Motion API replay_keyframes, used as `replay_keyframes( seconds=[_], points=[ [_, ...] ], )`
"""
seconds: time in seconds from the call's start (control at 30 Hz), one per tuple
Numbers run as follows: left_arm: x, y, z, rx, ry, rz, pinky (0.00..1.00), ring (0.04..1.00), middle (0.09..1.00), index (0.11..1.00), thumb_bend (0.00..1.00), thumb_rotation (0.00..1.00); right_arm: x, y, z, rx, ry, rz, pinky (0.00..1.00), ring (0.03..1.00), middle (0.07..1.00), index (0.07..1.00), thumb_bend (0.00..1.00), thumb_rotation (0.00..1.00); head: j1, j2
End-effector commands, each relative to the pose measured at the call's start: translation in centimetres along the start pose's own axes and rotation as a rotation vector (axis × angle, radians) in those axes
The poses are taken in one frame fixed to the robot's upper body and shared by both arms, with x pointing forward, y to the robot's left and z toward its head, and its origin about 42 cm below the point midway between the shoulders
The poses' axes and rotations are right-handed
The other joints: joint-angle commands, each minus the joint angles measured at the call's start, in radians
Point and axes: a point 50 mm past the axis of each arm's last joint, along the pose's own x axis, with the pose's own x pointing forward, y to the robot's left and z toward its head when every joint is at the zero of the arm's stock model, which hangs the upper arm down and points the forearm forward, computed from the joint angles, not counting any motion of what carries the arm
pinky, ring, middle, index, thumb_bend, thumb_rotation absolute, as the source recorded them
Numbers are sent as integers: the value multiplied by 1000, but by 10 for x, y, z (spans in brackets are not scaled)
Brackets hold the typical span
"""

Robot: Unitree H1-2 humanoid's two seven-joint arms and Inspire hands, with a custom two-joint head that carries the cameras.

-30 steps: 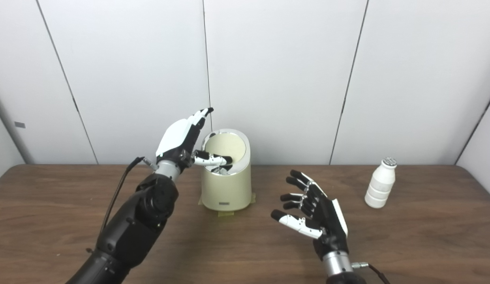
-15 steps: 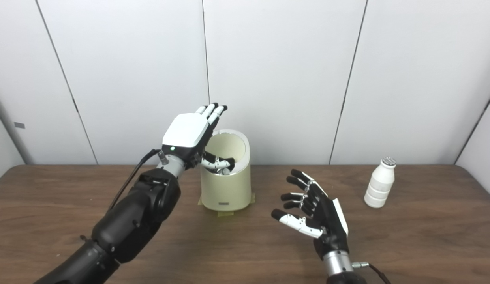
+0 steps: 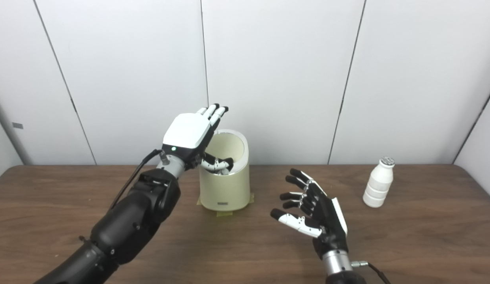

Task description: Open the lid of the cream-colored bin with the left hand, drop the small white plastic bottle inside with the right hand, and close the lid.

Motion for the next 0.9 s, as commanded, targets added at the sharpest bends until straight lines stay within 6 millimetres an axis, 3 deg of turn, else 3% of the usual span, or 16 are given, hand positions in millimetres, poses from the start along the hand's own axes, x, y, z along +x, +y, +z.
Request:
replay_keyframes(
  seconds=[0.0,0.3,0.7,0.87],
  points=[
    [1,6,-16,43,45,8,733,949,993,1000,817,5,15,5,22,3,-114,17,520,606,792,799,846,188,0,0],
    [-1,16,-21,-22,73,101,741,946,978,1000,806,0,15,4,21,-8,-114,20,514,620,802,806,842,227,4,-3],
    [-6,44,-27,-64,68,298,688,891,938,1000,783,85,15,5,19,-19,-114,24,506,609,789,803,825,216,10,-2],
    [-8,43,-26,-88,63,302,666,875,925,996,786,67,14,6,20,-20,-108,25,502,612,792,799,841,241,10,0]
  ],
)
